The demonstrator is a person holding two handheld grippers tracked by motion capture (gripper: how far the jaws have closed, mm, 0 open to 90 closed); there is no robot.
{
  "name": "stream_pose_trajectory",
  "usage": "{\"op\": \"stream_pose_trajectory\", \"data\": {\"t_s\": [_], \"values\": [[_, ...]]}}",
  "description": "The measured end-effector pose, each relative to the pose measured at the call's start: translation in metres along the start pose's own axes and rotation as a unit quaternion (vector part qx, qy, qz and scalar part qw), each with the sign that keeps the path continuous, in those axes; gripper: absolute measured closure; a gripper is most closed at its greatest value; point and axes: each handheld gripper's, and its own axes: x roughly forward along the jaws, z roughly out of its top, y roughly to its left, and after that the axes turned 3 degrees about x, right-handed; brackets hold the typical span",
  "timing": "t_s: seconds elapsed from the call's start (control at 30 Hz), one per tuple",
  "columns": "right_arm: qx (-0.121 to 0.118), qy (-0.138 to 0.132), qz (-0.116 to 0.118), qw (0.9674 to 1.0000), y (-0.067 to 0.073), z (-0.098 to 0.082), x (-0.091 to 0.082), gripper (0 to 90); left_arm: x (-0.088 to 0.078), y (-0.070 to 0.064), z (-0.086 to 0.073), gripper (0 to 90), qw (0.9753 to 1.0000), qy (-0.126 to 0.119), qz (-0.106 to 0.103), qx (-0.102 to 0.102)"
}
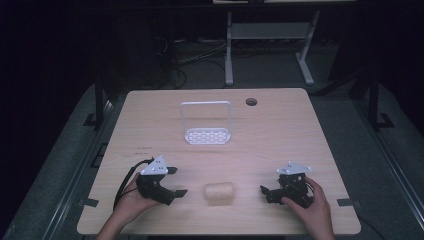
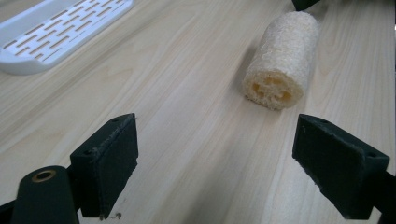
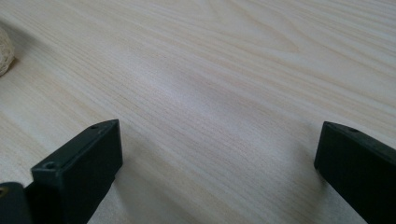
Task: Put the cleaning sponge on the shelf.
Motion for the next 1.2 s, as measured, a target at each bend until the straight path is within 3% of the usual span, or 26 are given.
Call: {"op": "stream_pose_trajectory", "data": {"t_s": [0.67, 1.2], "values": [[-0.001, 0.0, 0.0, 1.0, 0.0, 0.0, 0.0, 0.5, 0.018, -0.008, 0.023, 14.0, 0.9988, 0.008, -0.034, 0.033], [-0.002, 0.0, 0.0, 1.0, 0.0, 0.0, 0.0, 0.6, 0.032, -0.013, 0.039, 13.9, 0.9966, 0.019, -0.053, 0.061]]}}
